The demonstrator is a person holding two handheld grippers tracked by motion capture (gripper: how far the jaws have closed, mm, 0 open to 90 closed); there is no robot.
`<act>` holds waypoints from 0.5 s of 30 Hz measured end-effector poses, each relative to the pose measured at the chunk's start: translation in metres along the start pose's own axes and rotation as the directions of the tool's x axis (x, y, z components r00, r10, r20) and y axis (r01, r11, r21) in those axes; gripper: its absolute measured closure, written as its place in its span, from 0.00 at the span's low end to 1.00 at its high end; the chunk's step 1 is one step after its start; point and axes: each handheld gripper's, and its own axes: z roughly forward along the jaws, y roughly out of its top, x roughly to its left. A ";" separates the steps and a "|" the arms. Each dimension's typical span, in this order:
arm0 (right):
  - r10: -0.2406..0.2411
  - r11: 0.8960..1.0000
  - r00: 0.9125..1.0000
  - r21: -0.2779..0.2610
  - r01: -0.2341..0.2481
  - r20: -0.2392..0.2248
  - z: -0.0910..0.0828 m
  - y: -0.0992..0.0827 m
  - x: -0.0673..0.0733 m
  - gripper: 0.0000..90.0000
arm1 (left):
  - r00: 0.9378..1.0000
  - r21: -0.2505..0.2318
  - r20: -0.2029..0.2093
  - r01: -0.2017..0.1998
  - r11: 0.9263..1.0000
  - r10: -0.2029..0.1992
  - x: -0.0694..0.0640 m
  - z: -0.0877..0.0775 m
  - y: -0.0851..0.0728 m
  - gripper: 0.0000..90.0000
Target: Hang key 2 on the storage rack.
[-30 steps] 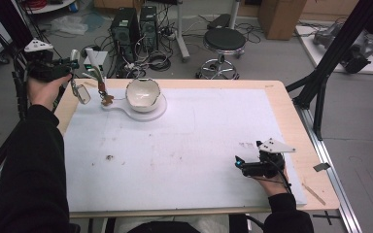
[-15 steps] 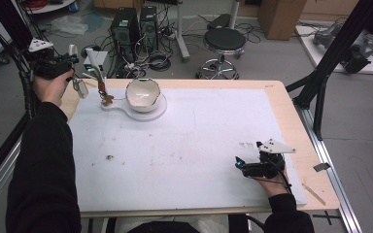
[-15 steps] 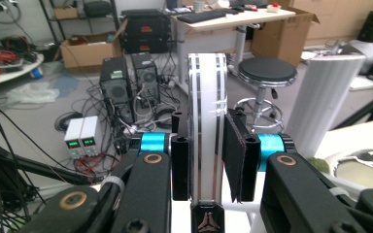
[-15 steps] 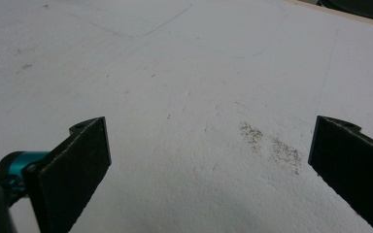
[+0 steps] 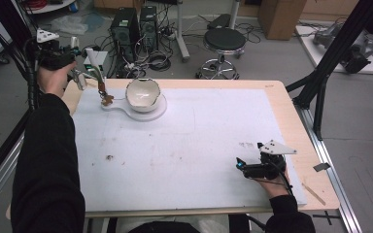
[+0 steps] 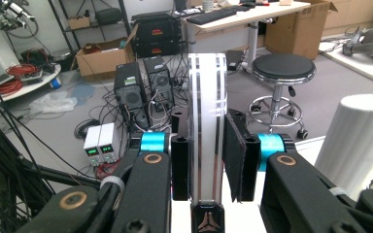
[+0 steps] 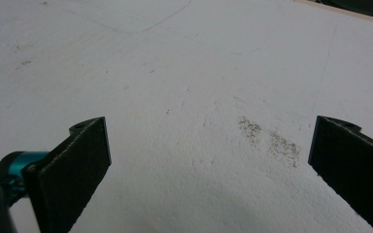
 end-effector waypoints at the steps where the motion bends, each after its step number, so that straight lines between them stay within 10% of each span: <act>1: 0.003 1.000 1.000 0.000 -0.003 0.001 0.000 0.000 0.000 0.01 | 1.000 -0.005 -0.003 -0.003 1.000 0.003 -0.001 0.001 0.001 0.83; 15: 0.006 1.000 1.000 0.010 -0.006 0.013 -0.002 -0.002 -0.001 0.01 | 0.998 0.009 0.051 -0.039 0.999 0.038 -0.018 0.009 0.002 0.83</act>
